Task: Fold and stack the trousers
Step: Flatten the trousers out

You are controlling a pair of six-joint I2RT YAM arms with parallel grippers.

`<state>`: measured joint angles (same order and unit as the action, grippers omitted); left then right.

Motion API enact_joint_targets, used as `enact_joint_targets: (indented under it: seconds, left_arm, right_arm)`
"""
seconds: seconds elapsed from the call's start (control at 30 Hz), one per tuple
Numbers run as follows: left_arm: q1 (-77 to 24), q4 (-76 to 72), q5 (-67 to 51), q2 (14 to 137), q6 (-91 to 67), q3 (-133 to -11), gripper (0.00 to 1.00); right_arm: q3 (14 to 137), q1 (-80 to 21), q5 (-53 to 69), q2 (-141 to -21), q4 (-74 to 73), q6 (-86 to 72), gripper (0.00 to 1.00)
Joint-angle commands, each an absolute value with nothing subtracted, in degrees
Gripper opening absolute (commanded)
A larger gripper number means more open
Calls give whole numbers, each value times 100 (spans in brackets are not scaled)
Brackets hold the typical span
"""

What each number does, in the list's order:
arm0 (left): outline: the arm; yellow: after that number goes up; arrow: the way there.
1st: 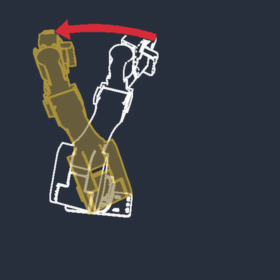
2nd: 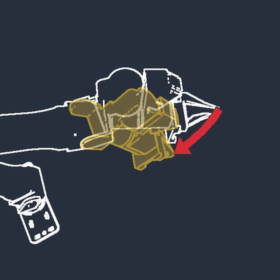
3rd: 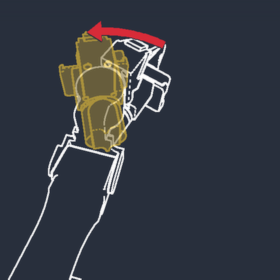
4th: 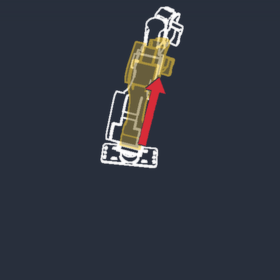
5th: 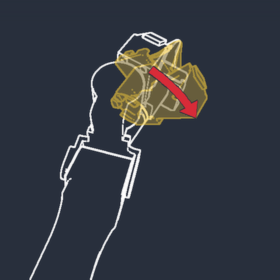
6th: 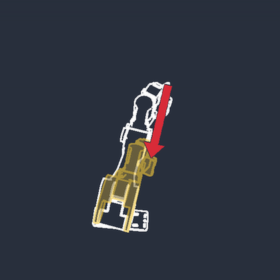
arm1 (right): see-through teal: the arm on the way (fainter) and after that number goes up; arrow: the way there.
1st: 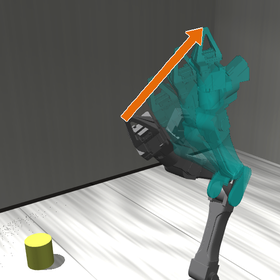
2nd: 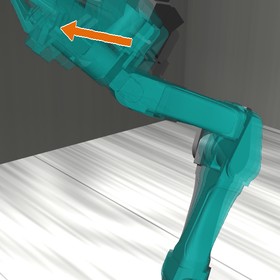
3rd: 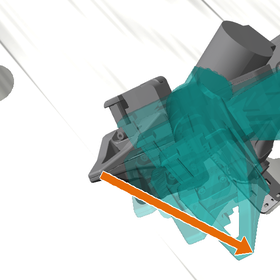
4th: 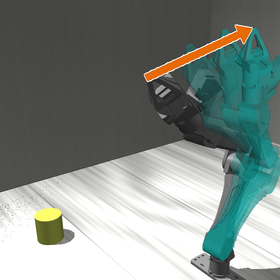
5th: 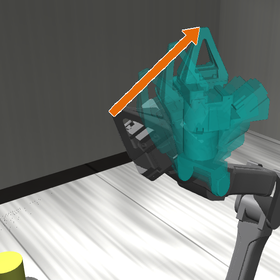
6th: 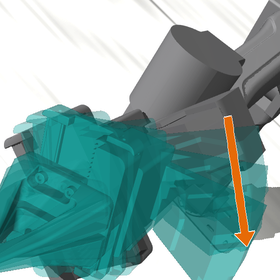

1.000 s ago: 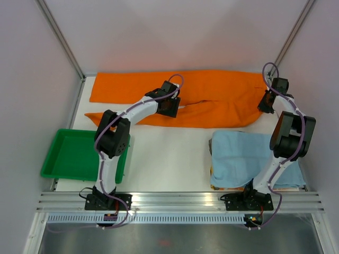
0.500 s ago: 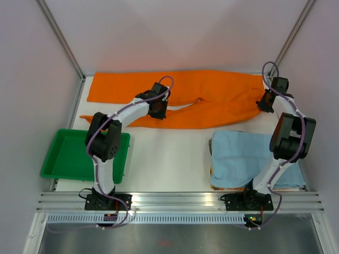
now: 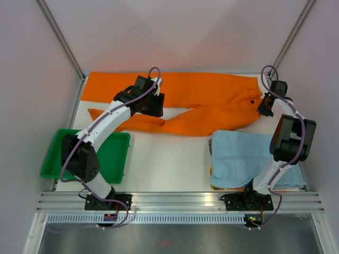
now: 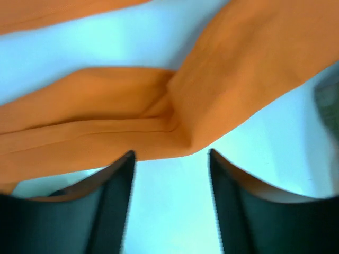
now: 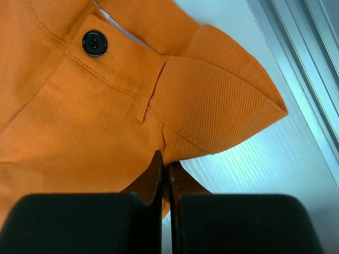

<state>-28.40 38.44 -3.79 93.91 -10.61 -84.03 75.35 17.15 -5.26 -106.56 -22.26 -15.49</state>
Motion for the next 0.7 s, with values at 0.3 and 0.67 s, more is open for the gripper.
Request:
enact_joint_targets:
  seconds: [0.3, 0.67]
  left_arm:
    - [-669, 3735, -105, 9632, -1747, -7875, 84]
    - [-554, 3814, 913, 10458, -2556, -7752, 82]
  right_arm:
    - [7427, 1740, -800, -10336, -1995, -1600, 0]
    - [7444, 1740, -809, -10415, -1969, -1600, 0]
